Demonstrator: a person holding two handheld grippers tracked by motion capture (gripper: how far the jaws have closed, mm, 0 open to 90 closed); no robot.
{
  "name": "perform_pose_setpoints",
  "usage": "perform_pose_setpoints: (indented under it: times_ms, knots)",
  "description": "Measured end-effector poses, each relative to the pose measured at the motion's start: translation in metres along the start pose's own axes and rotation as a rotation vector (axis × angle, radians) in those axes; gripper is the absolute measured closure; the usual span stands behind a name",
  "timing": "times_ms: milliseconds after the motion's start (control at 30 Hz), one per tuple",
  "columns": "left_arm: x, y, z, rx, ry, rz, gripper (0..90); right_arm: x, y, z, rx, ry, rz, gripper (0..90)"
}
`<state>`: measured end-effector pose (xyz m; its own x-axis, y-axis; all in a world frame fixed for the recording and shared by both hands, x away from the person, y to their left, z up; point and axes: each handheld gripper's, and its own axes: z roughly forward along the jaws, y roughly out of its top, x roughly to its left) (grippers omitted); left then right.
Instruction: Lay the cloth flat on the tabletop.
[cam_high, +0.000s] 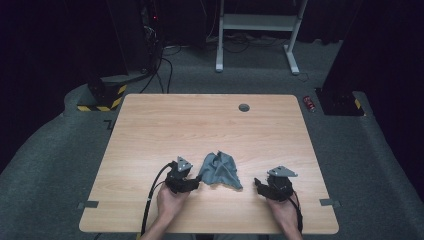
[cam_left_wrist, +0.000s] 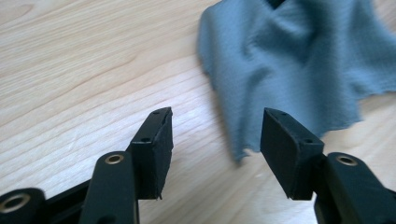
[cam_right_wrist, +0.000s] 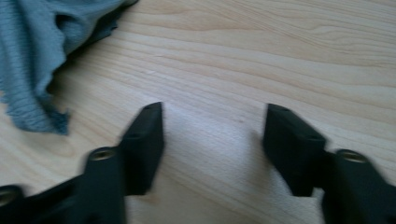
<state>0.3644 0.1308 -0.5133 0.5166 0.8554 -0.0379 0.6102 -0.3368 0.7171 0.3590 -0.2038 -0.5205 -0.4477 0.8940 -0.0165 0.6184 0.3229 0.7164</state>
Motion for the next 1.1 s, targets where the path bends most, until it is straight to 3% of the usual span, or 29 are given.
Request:
perform_pose_setpoints:
  times_ms: [67,133,300,333,400,567,700,800,933,1100]
  knots:
    - [-0.001,-0.002,0.003,0.008,0.011,0.005,43.0,0.005,0.002,0.0,0.003,0.004,-0.023,55.1]
    - [-0.002,-0.005,0.005,-0.002,0.02,0.009,42.2,0.01,0.007,0.001,0.002,0.071,-0.051,63.1]
    - [-0.002,-0.009,0.006,-0.032,0.03,0.023,39.7,0.023,0.028,-0.004,-0.066,0.191,-0.05,68.8]
    - [-0.002,-0.012,0.007,-0.059,0.033,0.023,38.4,0.024,0.032,-0.004,-0.079,0.205,-0.055,69.1]
    - [-0.001,-0.012,0.007,-0.056,0.043,0.021,37.0,0.03,0.043,-0.004,-0.096,0.234,-0.07,69.3]
    - [-0.001,-0.012,0.007,-0.057,0.052,0.01,34.4,0.046,0.069,0.006,-0.1,0.272,-0.1,63.7]
    - [-0.001,-0.012,0.007,-0.056,0.05,0.01,34.4,0.051,0.082,0.02,-0.079,0.3,-0.081,63.0]
    - [-0.001,-0.012,0.007,-0.056,0.05,0.009,34.4,0.053,0.086,0.028,-0.049,0.332,-0.062,69.0]
    - [-0.001,-0.012,0.007,-0.056,0.05,0.009,34.4,0.054,0.085,0.027,-0.034,0.339,-0.085,87.0]
    - [-0.001,-0.012,0.007,-0.056,0.049,0.008,34.9,0.05,0.081,0.015,-0.051,0.308,-0.117,89.1]
